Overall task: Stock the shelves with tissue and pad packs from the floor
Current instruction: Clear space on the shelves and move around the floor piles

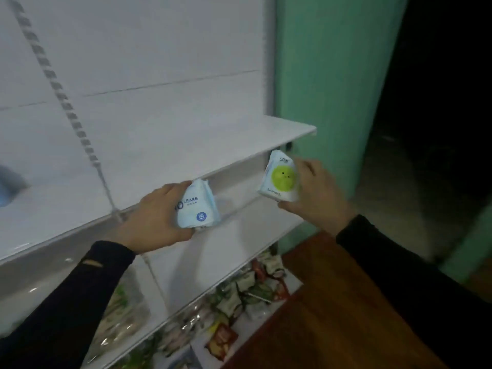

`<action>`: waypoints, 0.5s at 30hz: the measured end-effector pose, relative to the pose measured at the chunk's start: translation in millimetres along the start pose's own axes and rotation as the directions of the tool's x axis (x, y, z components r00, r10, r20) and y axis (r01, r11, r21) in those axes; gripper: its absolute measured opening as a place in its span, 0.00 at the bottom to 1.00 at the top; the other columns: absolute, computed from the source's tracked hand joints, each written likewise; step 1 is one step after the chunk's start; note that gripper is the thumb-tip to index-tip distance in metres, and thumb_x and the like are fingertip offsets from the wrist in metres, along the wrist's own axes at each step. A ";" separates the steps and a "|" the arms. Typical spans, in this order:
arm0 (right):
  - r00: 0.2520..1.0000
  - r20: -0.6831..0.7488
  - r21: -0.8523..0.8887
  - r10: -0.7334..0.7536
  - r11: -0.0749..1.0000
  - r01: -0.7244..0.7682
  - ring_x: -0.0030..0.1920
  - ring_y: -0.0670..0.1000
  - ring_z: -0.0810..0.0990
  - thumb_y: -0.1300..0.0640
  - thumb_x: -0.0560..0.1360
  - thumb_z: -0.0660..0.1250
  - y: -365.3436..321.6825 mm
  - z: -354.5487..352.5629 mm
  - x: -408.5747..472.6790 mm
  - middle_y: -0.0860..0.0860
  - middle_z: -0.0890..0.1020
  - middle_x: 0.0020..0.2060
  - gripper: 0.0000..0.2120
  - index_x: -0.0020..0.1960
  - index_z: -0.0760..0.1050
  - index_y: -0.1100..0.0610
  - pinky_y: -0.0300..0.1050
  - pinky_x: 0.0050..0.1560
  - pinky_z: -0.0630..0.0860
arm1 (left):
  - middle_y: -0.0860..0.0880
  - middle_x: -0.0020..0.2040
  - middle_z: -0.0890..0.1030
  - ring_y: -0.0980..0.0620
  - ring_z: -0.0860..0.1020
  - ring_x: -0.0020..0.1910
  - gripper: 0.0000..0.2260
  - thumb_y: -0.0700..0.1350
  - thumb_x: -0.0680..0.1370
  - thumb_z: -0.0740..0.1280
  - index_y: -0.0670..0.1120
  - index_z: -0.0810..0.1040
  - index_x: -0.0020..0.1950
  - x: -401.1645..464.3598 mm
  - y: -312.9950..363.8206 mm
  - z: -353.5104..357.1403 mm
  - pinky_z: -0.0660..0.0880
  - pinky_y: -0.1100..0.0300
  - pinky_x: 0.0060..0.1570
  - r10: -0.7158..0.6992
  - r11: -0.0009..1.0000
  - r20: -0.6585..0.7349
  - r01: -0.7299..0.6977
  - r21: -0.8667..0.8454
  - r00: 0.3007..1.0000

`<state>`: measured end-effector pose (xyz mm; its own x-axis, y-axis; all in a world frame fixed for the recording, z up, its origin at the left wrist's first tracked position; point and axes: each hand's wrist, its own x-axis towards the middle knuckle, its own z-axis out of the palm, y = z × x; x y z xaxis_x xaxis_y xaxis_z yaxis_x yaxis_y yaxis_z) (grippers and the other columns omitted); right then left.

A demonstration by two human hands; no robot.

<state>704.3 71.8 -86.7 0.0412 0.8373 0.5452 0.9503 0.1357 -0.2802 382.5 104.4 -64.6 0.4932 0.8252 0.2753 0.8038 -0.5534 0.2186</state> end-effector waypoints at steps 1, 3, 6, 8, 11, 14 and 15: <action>0.998 0.013 -0.031 0.054 0.998 -0.053 0.56 0.58 0.74 0.41 0.60 0.77 32.0 -12.8 -17.2 0.56 0.72 0.58 0.43 0.68 0.65 0.58 0.51 0.56 0.72 | 0.51 0.61 0.74 0.50 0.72 0.59 0.40 0.61 0.60 0.67 0.52 0.65 0.71 17.9 25.7 17.9 0.69 0.55 0.55 0.061 0.998 0.037 -0.061 -0.010 0.997; 0.988 0.018 -0.081 0.154 0.985 -0.152 0.56 0.56 0.73 0.40 0.63 0.75 95.9 -37.9 -55.0 0.55 0.72 0.58 0.42 0.69 0.65 0.57 0.53 0.58 0.72 | 0.50 0.58 0.76 0.49 0.75 0.56 0.37 0.59 0.60 0.69 0.51 0.68 0.68 53.6 82.3 56.3 0.72 0.55 0.52 0.173 0.985 0.100 -0.171 -0.028 0.980; 0.957 -0.008 -0.164 0.288 0.944 -0.286 0.56 0.55 0.72 0.37 0.63 0.74 189.4 -75.8 -113.7 0.55 0.71 0.58 0.42 0.68 0.65 0.56 0.51 0.56 0.73 | 0.48 0.60 0.76 0.46 0.75 0.56 0.40 0.62 0.60 0.67 0.48 0.67 0.70 104.9 170.2 118.9 0.73 0.49 0.55 0.341 0.940 0.156 -0.338 -0.042 0.927; 0.921 0.007 -0.214 0.390 0.900 -0.380 0.57 0.56 0.72 0.37 0.61 0.75 251.7 -97.7 -150.7 0.55 0.72 0.59 0.43 0.68 0.66 0.56 0.50 0.57 0.71 | 0.49 0.62 0.74 0.46 0.75 0.57 0.42 0.63 0.61 0.68 0.50 0.64 0.72 136.4 230.7 163.4 0.73 0.47 0.57 0.419 0.906 0.210 -0.421 -0.041 0.883; 0.862 0.043 -0.299 0.506 0.829 -0.472 0.57 0.57 0.73 0.38 0.61 0.75 332.3 -120.8 -208.3 0.55 0.74 0.59 0.43 0.68 0.66 0.57 0.51 0.57 0.69 | 0.49 0.64 0.73 0.46 0.74 0.59 0.42 0.61 0.61 0.70 0.52 0.62 0.73 171.2 314.8 228.3 0.72 0.47 0.58 0.531 0.845 0.258 -0.529 -0.081 0.807; 0.777 0.052 -0.324 0.627 0.747 -0.581 0.57 0.60 0.74 0.40 0.59 0.77 390.3 -133.4 -261.1 0.57 0.75 0.59 0.45 0.68 0.67 0.59 0.53 0.58 0.70 | 0.49 0.65 0.73 0.45 0.73 0.60 0.42 0.61 0.61 0.69 0.51 0.62 0.73 192.7 384.4 284.2 0.69 0.50 0.61 0.626 0.775 0.305 -0.616 -0.143 0.717; 0.745 0.059 -0.333 0.665 0.716 -0.613 0.58 0.60 0.74 0.39 0.59 0.77 406.0 -134.8 -275.9 0.57 0.75 0.60 0.45 0.69 0.67 0.59 0.52 0.58 0.69 | 0.49 0.66 0.72 0.46 0.73 0.61 0.43 0.62 0.60 0.67 0.52 0.62 0.73 198.3 404.1 301.6 0.68 0.51 0.63 0.649 0.755 0.320 -0.636 -0.160 0.690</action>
<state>1120.4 -175.5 -244.4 0.6440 0.7451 0.1733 0.7585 -0.5924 -0.2716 905.4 78.6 -204.0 0.9687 0.2463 0.0319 0.2397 -0.9608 0.1395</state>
